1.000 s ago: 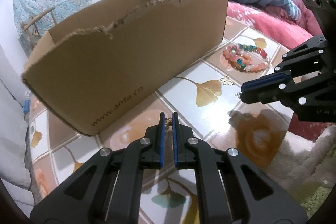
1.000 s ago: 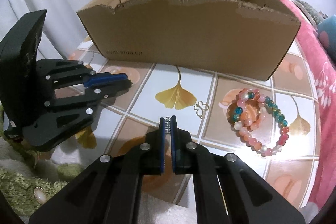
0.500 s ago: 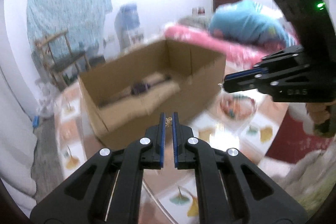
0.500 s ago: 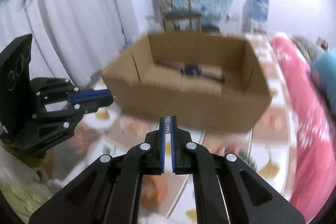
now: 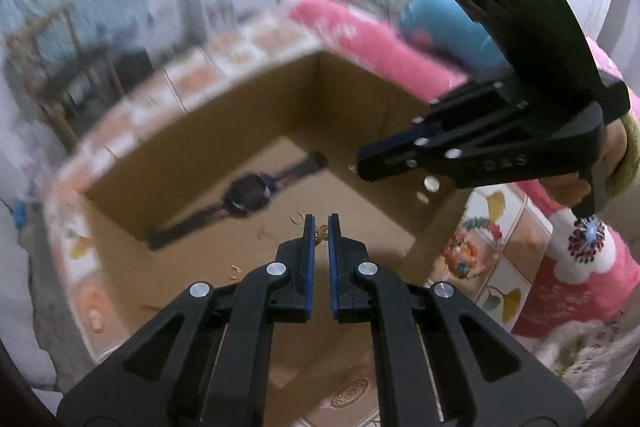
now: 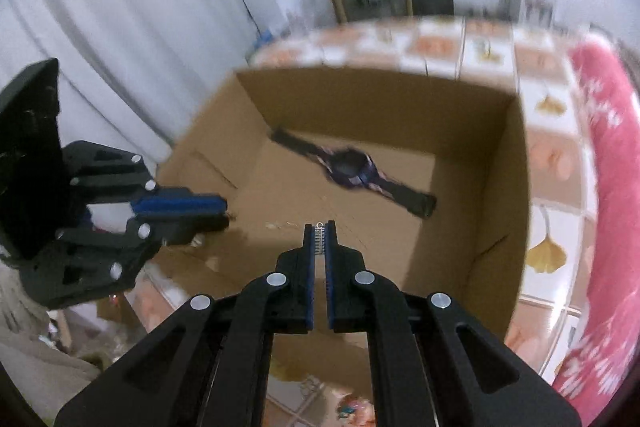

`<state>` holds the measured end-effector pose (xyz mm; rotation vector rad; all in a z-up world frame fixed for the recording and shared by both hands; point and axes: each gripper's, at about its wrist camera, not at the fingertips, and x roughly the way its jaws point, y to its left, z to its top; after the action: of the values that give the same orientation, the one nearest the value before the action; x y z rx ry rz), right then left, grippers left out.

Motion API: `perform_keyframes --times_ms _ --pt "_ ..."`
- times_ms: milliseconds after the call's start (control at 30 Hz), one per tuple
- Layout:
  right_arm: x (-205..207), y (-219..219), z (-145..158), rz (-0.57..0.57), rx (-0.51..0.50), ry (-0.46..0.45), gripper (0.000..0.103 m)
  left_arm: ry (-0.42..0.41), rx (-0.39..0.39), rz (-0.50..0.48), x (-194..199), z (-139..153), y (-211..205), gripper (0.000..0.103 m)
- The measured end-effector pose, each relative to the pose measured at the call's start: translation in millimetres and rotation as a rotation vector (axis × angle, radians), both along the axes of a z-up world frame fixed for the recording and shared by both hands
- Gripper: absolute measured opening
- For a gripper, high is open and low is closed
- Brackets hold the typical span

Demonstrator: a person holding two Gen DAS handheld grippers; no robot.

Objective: Organize jewelry
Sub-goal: 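Open both grippers over the box to release the charms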

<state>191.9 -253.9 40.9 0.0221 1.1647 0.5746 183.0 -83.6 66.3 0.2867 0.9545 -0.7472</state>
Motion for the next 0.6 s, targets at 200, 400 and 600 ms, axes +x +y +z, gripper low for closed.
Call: perform_keyframes --times_ms 200,400,600 --pt "23 2 -27 -0.026 -0.086 0.070 0.005 0.193 0.048 -0.015 29 -38 -16 0.006" --pt "23 1 -28 -0.049 -0.107 0.051 0.006 0.245 0.008 0.005 31 -41 -12 0.020" --pt "23 -8 -16 -0.075 -0.090 -0.004 0.023 0.220 -0.041 0.057 31 -24 5 0.029"
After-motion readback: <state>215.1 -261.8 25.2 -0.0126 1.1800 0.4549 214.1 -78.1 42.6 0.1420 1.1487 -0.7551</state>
